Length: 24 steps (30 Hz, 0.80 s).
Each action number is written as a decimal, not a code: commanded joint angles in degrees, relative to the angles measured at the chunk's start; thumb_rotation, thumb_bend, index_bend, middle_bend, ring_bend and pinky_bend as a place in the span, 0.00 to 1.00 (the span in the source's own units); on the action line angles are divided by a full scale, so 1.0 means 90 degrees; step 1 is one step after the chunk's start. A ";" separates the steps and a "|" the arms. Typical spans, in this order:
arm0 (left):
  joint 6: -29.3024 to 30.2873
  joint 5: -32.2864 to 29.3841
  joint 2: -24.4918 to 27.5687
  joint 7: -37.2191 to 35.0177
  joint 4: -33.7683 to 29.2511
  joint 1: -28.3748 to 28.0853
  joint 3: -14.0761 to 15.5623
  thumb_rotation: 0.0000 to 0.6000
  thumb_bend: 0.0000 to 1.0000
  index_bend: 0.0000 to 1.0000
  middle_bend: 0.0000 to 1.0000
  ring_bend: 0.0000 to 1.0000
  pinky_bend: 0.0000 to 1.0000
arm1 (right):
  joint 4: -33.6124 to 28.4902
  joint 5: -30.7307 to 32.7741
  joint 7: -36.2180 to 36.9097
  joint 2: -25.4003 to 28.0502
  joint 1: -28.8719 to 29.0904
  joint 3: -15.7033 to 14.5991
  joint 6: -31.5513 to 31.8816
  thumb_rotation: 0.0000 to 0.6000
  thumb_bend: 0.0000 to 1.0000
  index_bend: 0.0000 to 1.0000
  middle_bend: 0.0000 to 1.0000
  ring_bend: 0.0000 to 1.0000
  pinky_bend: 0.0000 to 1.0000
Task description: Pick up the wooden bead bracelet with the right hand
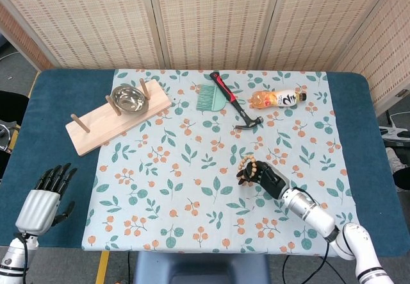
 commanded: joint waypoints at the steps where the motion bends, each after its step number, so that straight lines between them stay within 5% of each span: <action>1: 0.0000 0.0000 0.0001 0.0003 0.0001 0.0000 0.0000 1.00 0.41 0.04 0.00 0.00 0.13 | -0.0040 0.0004 -0.0048 0.0014 -0.0024 0.0012 0.0049 0.55 1.00 0.54 0.67 0.35 0.35; 12: -0.0012 0.0000 -0.0009 0.0018 -0.0001 -0.0004 0.0004 1.00 0.41 0.06 0.00 0.00 0.13 | -0.0112 -0.0071 -0.0363 0.0018 -0.0088 0.0077 0.0052 0.92 1.00 0.37 0.63 0.27 0.35; 15: -0.0018 0.0004 -0.0014 0.0014 0.0006 -0.0011 0.0003 1.00 0.41 0.06 0.00 0.00 0.13 | -0.0093 -0.0091 -0.0418 0.0059 -0.0084 0.0042 -0.0038 0.69 0.94 0.34 0.60 0.26 0.34; 19: -0.0030 0.0013 -0.0019 0.0015 0.0009 -0.0017 0.0010 1.00 0.41 0.06 0.00 0.00 0.13 | -0.0085 -0.0188 -0.0559 0.0099 -0.0065 -0.0014 0.0027 0.45 0.45 0.32 0.59 0.26 0.33; 24: -0.0031 0.0007 -0.0018 0.0019 0.0005 -0.0018 0.0008 1.00 0.41 0.06 0.00 0.00 0.13 | -0.0073 -0.0181 -0.0580 0.0156 -0.0037 -0.0061 -0.0026 0.31 0.19 0.33 0.59 0.26 0.33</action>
